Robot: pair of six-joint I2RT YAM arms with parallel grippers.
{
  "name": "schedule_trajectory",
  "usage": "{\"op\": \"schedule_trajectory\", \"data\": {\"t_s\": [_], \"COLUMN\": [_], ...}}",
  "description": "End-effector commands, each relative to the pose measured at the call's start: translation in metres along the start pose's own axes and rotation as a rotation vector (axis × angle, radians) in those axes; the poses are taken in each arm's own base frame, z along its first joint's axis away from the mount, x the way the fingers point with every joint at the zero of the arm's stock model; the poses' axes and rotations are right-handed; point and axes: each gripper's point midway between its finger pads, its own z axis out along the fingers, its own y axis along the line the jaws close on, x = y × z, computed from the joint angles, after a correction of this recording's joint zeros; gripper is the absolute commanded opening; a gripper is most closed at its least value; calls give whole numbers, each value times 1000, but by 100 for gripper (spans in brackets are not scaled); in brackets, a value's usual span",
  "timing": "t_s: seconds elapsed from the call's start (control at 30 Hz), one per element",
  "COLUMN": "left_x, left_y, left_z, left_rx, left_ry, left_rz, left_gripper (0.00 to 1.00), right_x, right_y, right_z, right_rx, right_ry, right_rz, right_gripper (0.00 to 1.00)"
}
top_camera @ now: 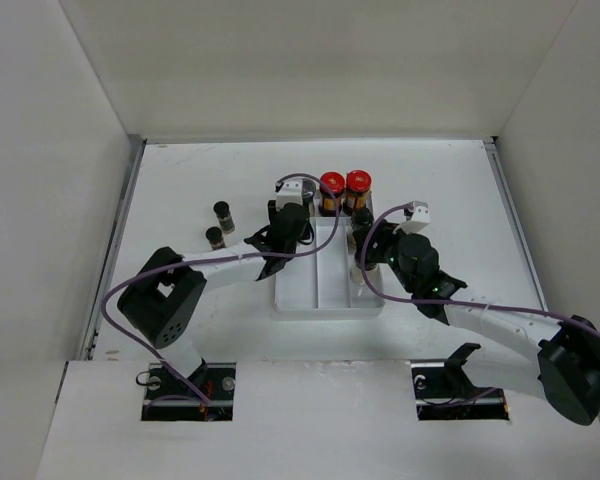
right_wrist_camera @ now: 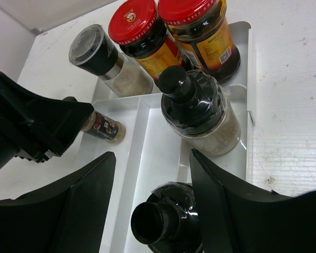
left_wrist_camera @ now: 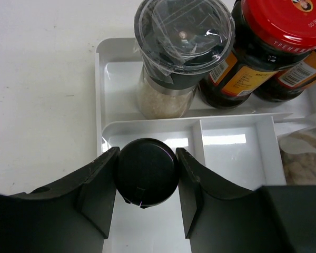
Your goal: Organize the condiment bottles
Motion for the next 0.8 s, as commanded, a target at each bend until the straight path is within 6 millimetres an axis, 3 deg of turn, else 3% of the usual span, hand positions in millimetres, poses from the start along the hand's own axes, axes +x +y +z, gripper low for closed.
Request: {"op": "schedule_trajectory", "data": {"t_s": [0.0,0.1,0.2,0.33,0.5,0.67,0.77], "left_x": [-35,-27,-25,-35,-60,-79,-70], "left_y": [-21,-20,-19,-18,-4,47,88], "left_z": [3,4,2,-7,-25,-62,-78], "left_rx": [48,43,45,54,37,-51,-137], "left_ry": [-94,-84,-87,-110,-166,-239,-197], "left_rz": [-63,-59,-74,-77,-110,-168,-180], "left_gripper": [36,40,53,70,74,77,78], "right_x": [-21,-20,-20,-18,-20,-24,-29], "right_y": [11,11,11,8,8,8,5], "right_z": [-1,0,1,2,1,-2,-4], "right_rx": [-42,-40,-38,-27,-29,-33,-26], "right_ry": [-63,-61,-60,-57,-65,-77,-101], "right_rz": [33,32,31,29,32,36,53], "right_gripper": [65,65,66,73,76,76,76]}}
